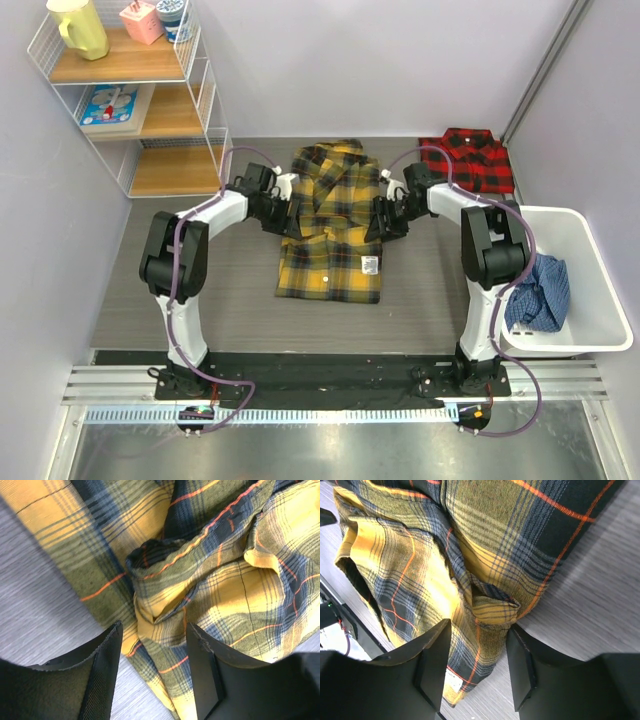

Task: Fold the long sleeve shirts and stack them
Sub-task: Fold the shirt

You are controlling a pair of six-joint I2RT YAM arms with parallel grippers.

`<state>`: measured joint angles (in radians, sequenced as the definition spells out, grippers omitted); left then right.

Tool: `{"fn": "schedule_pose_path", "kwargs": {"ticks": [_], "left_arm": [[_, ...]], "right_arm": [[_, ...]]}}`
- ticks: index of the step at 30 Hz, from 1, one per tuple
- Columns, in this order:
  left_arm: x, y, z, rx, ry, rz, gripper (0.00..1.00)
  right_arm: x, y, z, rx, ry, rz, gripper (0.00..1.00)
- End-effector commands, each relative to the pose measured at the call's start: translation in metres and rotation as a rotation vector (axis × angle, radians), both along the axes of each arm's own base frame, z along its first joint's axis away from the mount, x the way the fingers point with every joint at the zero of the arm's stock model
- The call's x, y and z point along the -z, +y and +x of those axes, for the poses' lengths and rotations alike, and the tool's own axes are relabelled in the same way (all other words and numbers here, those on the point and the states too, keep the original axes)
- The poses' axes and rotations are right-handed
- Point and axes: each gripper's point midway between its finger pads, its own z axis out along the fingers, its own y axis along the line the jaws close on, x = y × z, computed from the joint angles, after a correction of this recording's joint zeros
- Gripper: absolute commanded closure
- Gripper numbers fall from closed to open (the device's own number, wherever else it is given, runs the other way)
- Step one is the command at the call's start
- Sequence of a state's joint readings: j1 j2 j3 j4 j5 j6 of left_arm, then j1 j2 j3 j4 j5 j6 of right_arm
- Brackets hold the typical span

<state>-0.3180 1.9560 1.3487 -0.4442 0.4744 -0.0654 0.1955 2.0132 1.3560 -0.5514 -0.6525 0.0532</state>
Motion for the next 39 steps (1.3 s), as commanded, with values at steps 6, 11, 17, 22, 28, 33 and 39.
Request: {"fn": "schedule_pose_path", "kwargs": {"ticks": [6, 11, 17, 22, 28, 33, 39], "left_arm": [[-0.003, -0.014, 0.010, 0.047, -0.031, -0.038, 0.54], [-0.016, -0.015, 0.008, 0.053, -0.047, -0.052, 0.76], [-0.039, -0.016, -0.006, 0.078, -0.073, -0.086, 0.95], [-0.042, -0.015, -0.013, 0.078, -0.062, -0.097, 1.00], [-0.055, -0.015, -0.016, 0.072, -0.084, -0.111, 1.00], [-0.056, -0.011, -0.022, 0.077, -0.083, -0.097, 1.00], [-0.064, -0.008, -0.025, 0.074, -0.117, -0.098, 1.00]], "right_arm": [[-0.017, 0.018, 0.018, -0.021, -0.068, 0.049, 0.58], [-0.019, 0.021, 0.018, -0.027, -0.066, 0.053, 0.74], [-0.033, 0.017, 0.016, -0.031, -0.097, 0.034, 0.64], [-0.042, 0.020, 0.015, -0.041, -0.120, 0.044, 0.70], [-0.061, 0.029, 0.011, -0.078, -0.154, 0.081, 0.84], [-0.063, 0.034, 0.007, -0.099, -0.167, 0.077, 0.75], [-0.080, 0.039, 0.008, -0.118, -0.205, 0.101, 0.96]]}}
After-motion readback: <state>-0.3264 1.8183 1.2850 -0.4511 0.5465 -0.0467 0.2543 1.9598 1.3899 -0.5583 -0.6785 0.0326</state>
